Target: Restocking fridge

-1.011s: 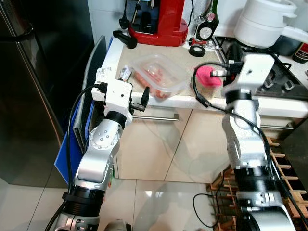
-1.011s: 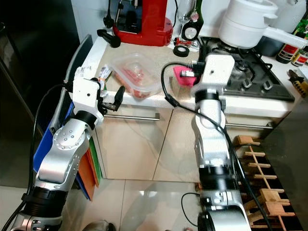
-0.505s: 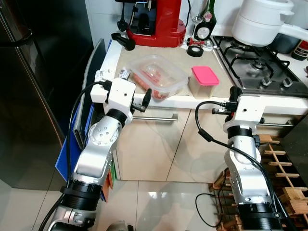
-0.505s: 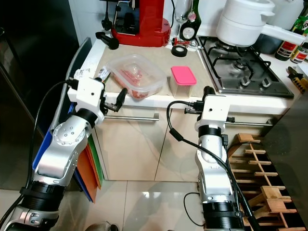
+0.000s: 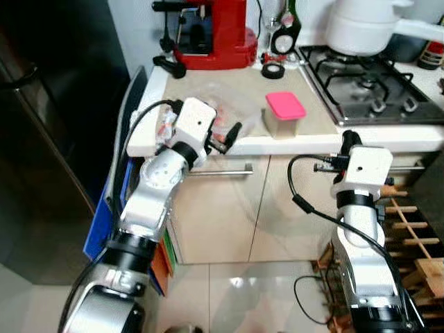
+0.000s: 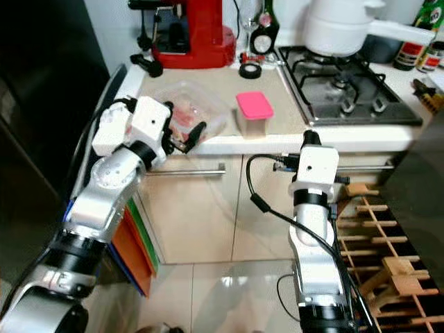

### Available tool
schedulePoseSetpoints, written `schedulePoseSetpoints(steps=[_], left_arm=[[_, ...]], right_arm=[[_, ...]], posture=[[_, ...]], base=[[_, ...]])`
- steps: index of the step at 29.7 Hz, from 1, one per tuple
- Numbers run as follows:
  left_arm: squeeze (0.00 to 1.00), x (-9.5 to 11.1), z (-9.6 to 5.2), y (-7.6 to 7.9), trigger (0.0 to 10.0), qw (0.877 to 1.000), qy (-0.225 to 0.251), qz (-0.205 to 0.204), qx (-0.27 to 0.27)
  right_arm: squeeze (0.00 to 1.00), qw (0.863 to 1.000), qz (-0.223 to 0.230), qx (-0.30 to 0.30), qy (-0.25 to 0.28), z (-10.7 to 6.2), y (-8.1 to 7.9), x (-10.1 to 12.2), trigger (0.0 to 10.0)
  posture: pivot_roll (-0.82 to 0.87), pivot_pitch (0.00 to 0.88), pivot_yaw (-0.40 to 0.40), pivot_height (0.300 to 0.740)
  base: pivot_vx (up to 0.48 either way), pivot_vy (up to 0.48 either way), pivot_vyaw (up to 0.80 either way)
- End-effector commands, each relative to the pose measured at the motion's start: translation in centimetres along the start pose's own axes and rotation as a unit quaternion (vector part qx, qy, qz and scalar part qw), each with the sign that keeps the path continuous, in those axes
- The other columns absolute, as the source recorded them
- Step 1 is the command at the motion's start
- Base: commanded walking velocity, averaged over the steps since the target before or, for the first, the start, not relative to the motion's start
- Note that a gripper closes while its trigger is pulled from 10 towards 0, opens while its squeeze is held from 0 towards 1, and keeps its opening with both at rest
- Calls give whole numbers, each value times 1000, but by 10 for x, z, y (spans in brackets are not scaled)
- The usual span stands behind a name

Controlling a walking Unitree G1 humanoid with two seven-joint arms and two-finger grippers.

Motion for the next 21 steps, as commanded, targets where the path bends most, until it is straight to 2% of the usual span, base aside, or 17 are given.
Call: schedulePoseSetpoints(steps=[1,6,10,14,18,21], left_arm=[[0,-5,-5,-6,10000,999,-1,-33,27],[0,-8,-10,-7,10000,998,0,-38,55],[0,2,-12,-12,10000,998,25,-12,60],[0,9,-12,-12,10000,998,37,-4,57],[0,10,-12,-10,10000,998,35,-5,59],[0,11,-13,-10,10000,997,38,-4,63]], right_arm=[[0,1000,-6,15,20,7,-5,11,10000],[0,1000,-4,23,19,17,-7,11,10000],[0,999,1,25,29,24,-11,17,10000],[0,999,7,19,38,29,-12,21,10000],[0,997,68,26,-14,30,-24,6,10000],[0,994,93,37,-54,31,-33,-7,10000]], posture=[[-55,0,35,740],[-22,0,2,740],[-3,0,-4,740],[3,0,-3,740],[9,0,-5,740],[23,0,-11,740]], base=[[0,0,0],[0,0,0],[0,0,0],[339,0,0],[0,0,0],[0,0,0]])
Point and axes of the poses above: a point about 5 cm out from each wrist's last joint towards the gripper, its own z axis pointing out of the wrist towards the gripper, its own x axis along the axis of the wrist's last joint, y = z × x, the point moved 4 cm from there along z, pointing out of the wrist towards the gripper, and after that the axes turned 5 degrees about z, right-handed, at the moved point
